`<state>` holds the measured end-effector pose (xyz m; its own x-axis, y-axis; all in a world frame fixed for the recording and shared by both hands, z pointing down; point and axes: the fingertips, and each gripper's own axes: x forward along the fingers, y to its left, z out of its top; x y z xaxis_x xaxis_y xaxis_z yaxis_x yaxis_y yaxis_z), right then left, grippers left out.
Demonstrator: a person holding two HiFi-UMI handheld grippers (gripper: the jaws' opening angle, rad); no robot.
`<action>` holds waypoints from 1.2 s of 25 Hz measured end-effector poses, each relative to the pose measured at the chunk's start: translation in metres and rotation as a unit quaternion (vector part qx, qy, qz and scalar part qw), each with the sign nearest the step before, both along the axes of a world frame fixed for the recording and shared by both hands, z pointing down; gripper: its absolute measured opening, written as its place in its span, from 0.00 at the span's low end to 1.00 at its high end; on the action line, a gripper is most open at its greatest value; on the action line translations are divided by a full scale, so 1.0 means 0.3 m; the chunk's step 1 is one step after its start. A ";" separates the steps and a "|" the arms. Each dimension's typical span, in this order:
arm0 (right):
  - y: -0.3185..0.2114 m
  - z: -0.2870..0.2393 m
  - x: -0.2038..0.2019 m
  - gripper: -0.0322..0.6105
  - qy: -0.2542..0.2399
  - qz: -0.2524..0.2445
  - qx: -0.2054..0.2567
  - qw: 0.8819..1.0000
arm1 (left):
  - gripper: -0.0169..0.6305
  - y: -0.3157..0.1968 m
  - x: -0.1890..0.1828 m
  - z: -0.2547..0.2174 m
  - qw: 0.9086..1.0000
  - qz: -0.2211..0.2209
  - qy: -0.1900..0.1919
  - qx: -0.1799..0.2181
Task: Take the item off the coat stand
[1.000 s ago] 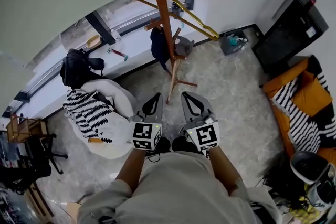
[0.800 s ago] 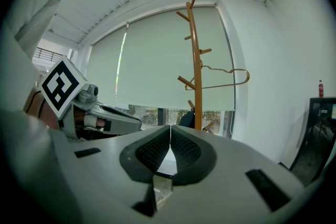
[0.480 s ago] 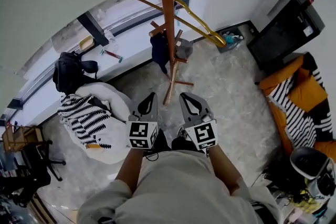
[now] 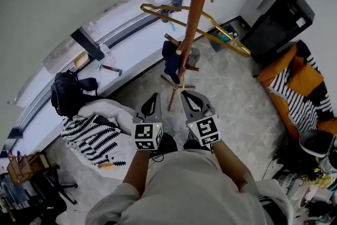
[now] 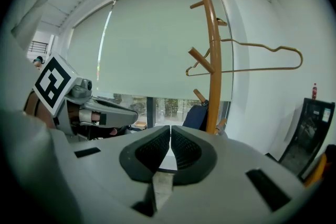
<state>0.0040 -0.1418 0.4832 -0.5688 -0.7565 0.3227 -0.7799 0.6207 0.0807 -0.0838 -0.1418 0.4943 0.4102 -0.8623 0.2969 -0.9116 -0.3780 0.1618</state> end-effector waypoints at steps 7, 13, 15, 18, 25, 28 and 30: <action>-0.094 0.041 -0.104 0.06 0.000 0.099 -0.018 0.995 | 0.04 -0.106 -0.079 0.040 0.997 0.081 0.016 -0.001; -0.100 0.069 -0.103 0.06 0.002 0.149 -0.022 0.989 | 0.04 -0.139 -0.054 0.054 0.991 0.132 0.018 0.004; -0.092 0.081 -0.098 0.06 0.002 0.157 -0.028 0.987 | 0.04 -0.134 -0.046 0.065 0.990 0.139 0.021 0.000; -0.094 0.098 -0.086 0.06 0.001 0.168 -0.034 0.985 | 0.04 -0.120 -0.048 0.081 0.990 0.141 0.023 -0.005; -0.187 0.151 -0.089 0.06 -0.004 0.184 -0.047 0.982 | 0.04 -0.134 -0.153 0.121 0.994 0.110 0.014 -0.020; -0.235 0.182 -0.087 0.18 -0.010 0.183 -0.056 0.981 | 0.04 -0.144 -0.201 0.113 0.995 0.095 0.005 -0.018; -0.273 0.201 -0.079 0.25 -0.023 0.190 -0.068 0.979 | 0.04 -0.155 -0.234 0.109 0.996 0.086 0.000 -0.017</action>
<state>-0.0198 -0.2237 0.5436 -0.2710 -0.8680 0.4161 -0.9575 0.2875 -0.0238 -0.1540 -0.1883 0.5270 0.5518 -0.7680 0.3251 -0.8333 -0.5233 0.1782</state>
